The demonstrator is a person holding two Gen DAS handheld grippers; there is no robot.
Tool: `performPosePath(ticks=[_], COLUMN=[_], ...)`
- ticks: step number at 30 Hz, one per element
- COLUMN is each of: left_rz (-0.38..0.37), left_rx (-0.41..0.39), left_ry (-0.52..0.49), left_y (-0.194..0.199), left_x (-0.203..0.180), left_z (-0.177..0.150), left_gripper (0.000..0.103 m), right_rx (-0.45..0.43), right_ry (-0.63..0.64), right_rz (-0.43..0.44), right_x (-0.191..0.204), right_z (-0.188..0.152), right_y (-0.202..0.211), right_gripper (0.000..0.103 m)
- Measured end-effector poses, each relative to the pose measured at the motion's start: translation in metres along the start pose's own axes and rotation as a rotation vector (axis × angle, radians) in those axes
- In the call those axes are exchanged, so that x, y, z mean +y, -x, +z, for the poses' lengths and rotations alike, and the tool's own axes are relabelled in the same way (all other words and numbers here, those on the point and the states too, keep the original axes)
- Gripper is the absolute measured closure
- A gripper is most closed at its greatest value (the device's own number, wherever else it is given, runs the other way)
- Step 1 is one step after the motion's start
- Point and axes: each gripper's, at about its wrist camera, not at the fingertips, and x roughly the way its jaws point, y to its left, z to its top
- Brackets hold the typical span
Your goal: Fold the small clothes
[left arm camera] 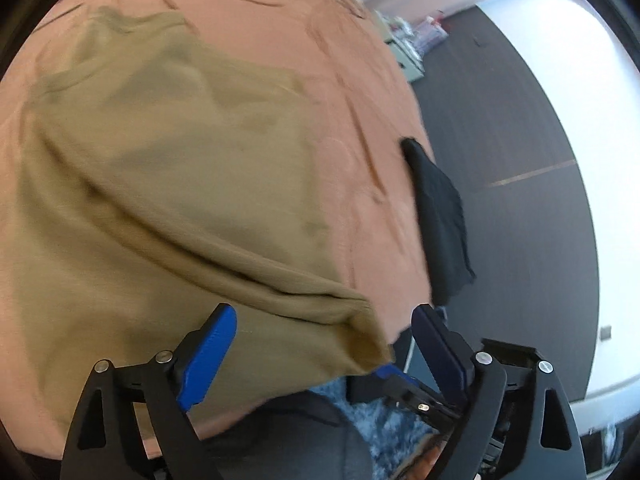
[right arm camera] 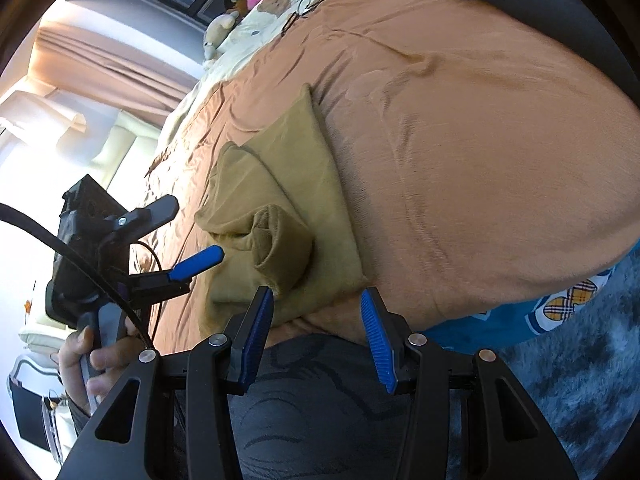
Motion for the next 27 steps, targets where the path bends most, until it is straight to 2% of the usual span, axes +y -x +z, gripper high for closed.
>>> performPosePath(ticks=[8,13,14,15,16,20,22,25,27], left_rz=[0.029,0.04,0.042,0.041,0.044,0.044,0.063,0.089,0.08], left_rx=[-0.022,-0.04,-0.047,-0.051,-0.06,-0.101,-0.13,-0.149,-0.156], left_ry=[0.125,0.178,0.191,0.199,0.211,0.225,0.235,0.249,0.254], left_y=[0.006,0.005,0.003,0.002,0.002,0.005,0.009,0.01,0.013], left_x=[0.044,0.058,0.062,0.064,0.068,0.072,0.075,0.076,0.076], left_z=[0.009,0.015,0.017,0.017,0.02,0.03,0.035,0.04,0.042], left_gripper=[0.013,0.013,0.013,0.013,0.013,0.014,0.02,0.045,0.079], right_rx=[0.005,-0.009,-0.017,-0.02,-0.02,-0.025,-0.019,-0.014,-0.01], right_ry=[0.075,0.082,0.078,0.078,0.072,0.042,0.05,0.053,0.056], right_rz=[-0.007,-0.039,-0.049,-0.056,-0.066,-0.068,-0.065,-0.056,-0.049], right_x=[0.019,0.014,0.008,0.009,0.005,-0.006,-0.006,-0.007,-0.008], right_z=[0.013,0.021,0.022,0.021,0.021,0.017,0.015,0.012,0.012], right_y=[-0.011,-0.025,-0.027,-0.028,-0.028,-0.025,-0.023,-0.019,-0.017], right_gripper=[0.059,0.06,0.064,0.079,0.088,0.093,0.094,0.094,0.094])
